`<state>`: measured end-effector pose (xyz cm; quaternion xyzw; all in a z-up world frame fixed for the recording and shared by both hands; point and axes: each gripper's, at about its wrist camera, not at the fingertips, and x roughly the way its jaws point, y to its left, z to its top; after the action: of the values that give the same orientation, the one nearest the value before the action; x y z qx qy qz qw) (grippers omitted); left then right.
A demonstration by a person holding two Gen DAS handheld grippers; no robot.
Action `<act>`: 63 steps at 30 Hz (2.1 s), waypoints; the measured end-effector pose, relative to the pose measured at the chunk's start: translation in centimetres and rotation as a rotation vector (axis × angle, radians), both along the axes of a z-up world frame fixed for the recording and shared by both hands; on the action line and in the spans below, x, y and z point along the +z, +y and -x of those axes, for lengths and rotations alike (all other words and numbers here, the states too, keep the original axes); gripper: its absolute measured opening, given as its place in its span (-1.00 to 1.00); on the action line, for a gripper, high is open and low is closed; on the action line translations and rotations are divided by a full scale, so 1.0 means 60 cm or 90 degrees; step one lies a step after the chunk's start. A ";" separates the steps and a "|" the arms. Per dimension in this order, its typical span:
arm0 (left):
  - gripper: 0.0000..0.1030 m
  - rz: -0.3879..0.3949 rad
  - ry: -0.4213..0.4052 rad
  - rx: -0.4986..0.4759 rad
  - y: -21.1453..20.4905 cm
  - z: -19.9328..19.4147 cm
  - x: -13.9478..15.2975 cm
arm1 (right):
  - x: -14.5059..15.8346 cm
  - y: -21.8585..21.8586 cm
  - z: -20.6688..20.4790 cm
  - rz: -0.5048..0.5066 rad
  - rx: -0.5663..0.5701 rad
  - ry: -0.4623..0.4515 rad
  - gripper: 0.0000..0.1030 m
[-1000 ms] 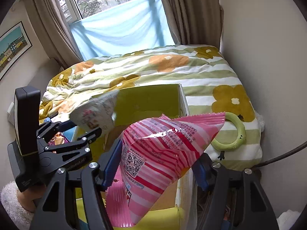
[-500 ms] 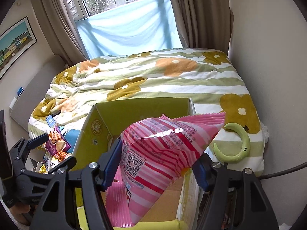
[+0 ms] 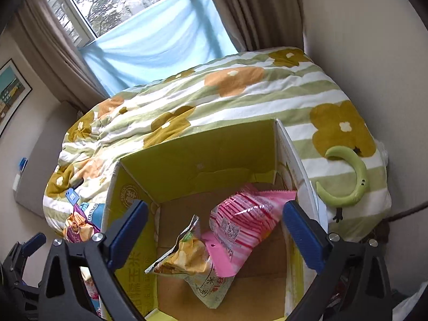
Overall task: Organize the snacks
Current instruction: 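Open both grippers to drop the bags into the box, then withdraw, then grasp the blue shrimp-chip bag with the left gripper while the right grasps the Sponge bag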
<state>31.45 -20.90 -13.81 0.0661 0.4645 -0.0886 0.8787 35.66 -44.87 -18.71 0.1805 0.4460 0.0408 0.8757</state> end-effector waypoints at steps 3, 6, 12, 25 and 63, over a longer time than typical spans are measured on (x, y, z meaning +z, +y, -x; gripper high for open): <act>0.99 0.007 0.007 -0.011 0.007 -0.002 -0.013 | -0.001 0.006 0.018 0.011 -0.007 0.021 0.95; 0.99 0.023 0.015 -0.032 0.009 -0.008 -0.024 | 0.008 0.021 0.032 0.062 -0.001 0.028 0.95; 0.99 0.016 0.003 -0.084 0.002 -0.011 -0.038 | 0.024 0.028 0.056 0.087 -0.027 0.028 0.95; 0.99 0.049 -0.057 -0.095 0.037 0.062 0.044 | 0.085 0.063 0.147 0.138 -0.055 -0.020 0.95; 0.99 0.055 0.029 0.275 0.468 0.357 -0.020 | 0.047 0.307 0.411 0.008 0.088 -0.082 0.95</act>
<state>10.01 7.20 -15.00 -0.0747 0.4832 0.0800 0.8686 11.00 -26.48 -15.91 0.1409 0.4007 0.1101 0.8986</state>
